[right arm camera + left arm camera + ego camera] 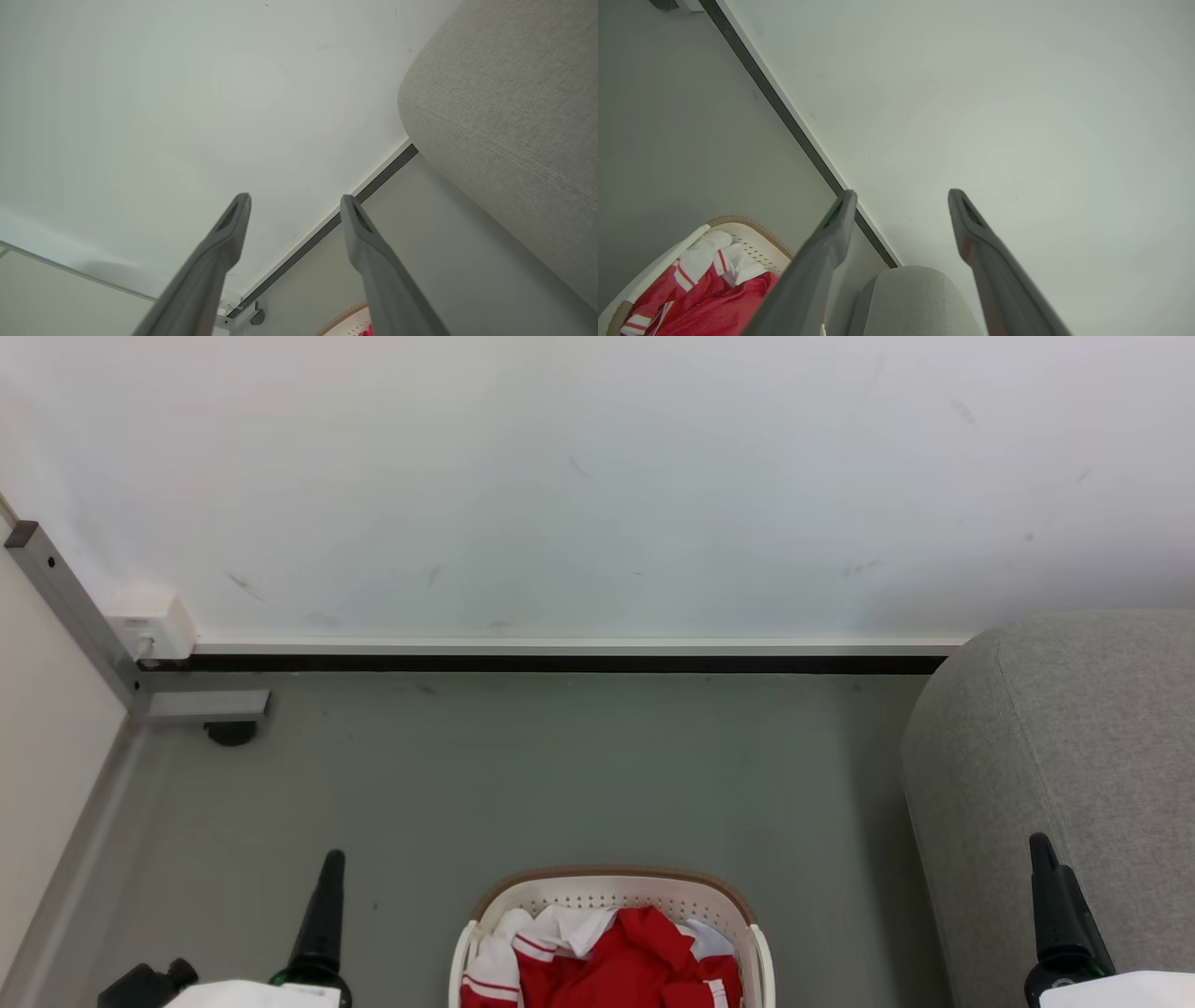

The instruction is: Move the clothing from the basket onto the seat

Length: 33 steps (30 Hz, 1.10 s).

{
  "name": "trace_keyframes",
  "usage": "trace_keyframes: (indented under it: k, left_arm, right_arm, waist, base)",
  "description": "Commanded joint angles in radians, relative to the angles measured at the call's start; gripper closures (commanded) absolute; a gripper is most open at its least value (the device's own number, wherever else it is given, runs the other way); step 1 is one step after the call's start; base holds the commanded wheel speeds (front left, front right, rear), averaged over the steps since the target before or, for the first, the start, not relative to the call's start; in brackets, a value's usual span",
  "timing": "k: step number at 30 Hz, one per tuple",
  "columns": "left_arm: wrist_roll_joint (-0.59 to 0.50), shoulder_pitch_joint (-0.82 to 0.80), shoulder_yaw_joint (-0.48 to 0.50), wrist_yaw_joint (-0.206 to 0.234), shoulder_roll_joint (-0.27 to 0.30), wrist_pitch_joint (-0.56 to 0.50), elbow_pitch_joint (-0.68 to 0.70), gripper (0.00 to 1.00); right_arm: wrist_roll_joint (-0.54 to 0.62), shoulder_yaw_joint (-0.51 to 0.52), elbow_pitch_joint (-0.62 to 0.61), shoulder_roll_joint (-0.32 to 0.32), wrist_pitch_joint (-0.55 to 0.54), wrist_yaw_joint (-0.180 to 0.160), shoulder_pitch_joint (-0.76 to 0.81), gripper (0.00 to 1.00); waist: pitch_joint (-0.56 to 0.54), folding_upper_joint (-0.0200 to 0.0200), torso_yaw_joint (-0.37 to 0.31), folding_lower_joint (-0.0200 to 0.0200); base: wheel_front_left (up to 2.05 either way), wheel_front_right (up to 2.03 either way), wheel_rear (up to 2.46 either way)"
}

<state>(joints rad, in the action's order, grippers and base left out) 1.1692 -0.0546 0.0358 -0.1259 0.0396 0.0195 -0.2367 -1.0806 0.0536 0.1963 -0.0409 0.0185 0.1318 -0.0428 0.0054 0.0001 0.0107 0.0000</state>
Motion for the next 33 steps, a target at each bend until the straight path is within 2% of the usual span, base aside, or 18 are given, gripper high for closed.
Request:
trace_keyframes:
  k: [1,19,33]
  left_arm:
    - [-0.053,-0.004,-0.004,-0.004,0.008,0.012,0.021,0.00]
    - [-0.279,0.015,-0.028,-0.005,0.010,0.074,0.049,0.00]
    - [-0.414,0.028,-0.050,-0.005,0.011,0.112,0.060,0.00]
  right_arm:
    - [0.053,-0.003,-0.022,-0.010,0.012,-0.001,-0.007,0.00]
    - [0.293,-0.026,-0.055,-0.011,0.074,-0.001,0.003,0.00]
    - [0.449,-0.039,-0.064,-0.011,0.113,-0.001,0.014,0.00]
  waist:
    - [0.001,-0.0001,0.001,0.0000]
    - [0.006,-0.0001,0.003,0.0000]
    - [0.006,-0.0001,0.000,0.0000]
  base:
    - [0.00,0.00,0.00]
    - [0.00,0.00,0.00]
    - [0.00,0.00,0.00]
